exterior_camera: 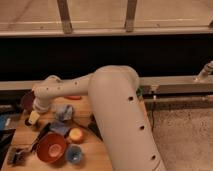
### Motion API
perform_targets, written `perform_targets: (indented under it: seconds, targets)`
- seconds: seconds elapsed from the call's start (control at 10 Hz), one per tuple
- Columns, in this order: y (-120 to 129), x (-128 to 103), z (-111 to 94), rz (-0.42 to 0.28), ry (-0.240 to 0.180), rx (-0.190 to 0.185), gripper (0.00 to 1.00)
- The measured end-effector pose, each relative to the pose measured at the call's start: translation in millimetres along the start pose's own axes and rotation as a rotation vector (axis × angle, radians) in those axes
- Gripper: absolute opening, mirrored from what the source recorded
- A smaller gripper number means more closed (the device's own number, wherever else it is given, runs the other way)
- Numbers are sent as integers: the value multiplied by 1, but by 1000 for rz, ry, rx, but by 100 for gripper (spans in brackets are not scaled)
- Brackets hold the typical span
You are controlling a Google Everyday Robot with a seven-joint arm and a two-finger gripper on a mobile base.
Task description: Stack cups into tray
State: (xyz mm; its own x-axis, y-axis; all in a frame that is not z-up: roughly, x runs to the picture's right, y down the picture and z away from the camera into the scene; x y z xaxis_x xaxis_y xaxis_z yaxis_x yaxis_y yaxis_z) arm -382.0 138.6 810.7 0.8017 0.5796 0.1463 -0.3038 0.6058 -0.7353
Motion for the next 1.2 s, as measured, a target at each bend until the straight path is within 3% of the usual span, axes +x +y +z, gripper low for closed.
perform_targets:
  seconds: [0.5,1.2]
  targets:
    - [-2,-13,2,-18,-13,-3,72]
    - [5,-15,26,-8,41,-30,72]
